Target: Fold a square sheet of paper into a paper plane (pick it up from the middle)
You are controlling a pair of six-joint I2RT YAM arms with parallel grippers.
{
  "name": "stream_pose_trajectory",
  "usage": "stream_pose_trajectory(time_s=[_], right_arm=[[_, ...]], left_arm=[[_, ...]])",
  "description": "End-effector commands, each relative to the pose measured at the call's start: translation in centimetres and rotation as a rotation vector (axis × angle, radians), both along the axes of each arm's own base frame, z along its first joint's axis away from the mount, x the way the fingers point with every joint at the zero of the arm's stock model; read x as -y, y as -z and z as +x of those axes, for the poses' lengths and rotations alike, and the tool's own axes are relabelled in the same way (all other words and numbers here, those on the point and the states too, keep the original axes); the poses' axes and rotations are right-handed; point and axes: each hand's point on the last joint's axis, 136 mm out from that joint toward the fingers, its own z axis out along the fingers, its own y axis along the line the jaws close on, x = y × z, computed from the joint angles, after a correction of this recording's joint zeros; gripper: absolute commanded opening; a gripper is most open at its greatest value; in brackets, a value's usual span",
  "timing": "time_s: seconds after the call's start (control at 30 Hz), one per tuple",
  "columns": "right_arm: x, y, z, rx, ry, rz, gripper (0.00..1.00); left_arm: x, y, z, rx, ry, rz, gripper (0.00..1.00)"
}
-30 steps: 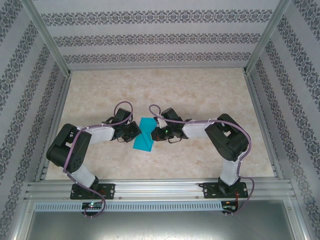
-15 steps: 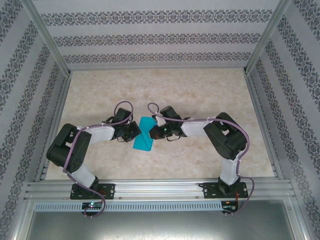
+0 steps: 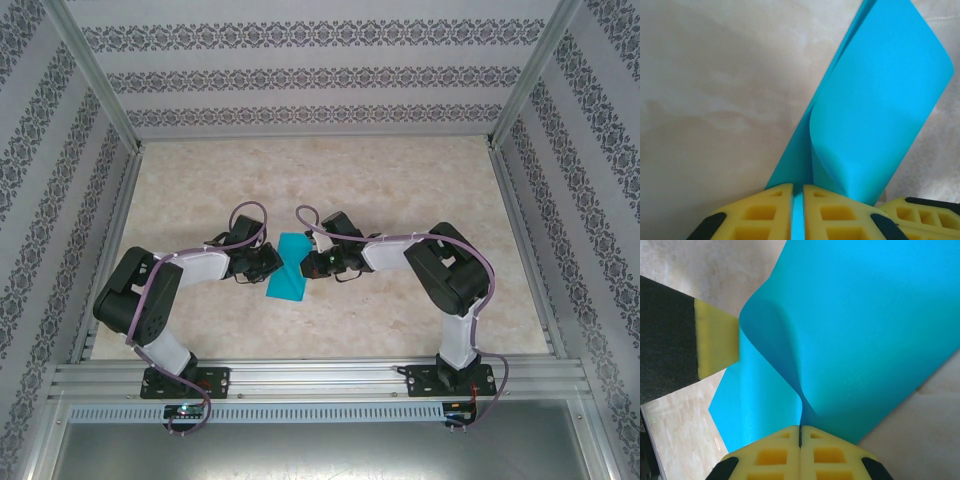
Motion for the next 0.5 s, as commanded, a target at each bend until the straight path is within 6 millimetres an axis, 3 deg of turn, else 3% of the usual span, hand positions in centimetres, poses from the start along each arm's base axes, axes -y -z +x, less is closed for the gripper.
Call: stream_pose_trajectory(time_s=[0.0, 0.23, 0.47], right_arm=[[0.0, 0.2, 0.4, 0.003, -0.018, 0.002, 0.00], [0.2, 0.6, 0.3, 0.003, -0.012, -0.010, 0.00], [-0.4, -0.5, 0.4, 0.009, -0.025, 0.019, 0.00]], left_arm=[[0.1, -1.8, -0.4, 0.031, 0.045, 0.018, 0.20], [-0.7, -4.0, -2.1, 0.059, 0.028, 0.004, 0.20], [-0.2, -2.8, -4.0, 0.013, 0.023, -0.043, 0.12]])
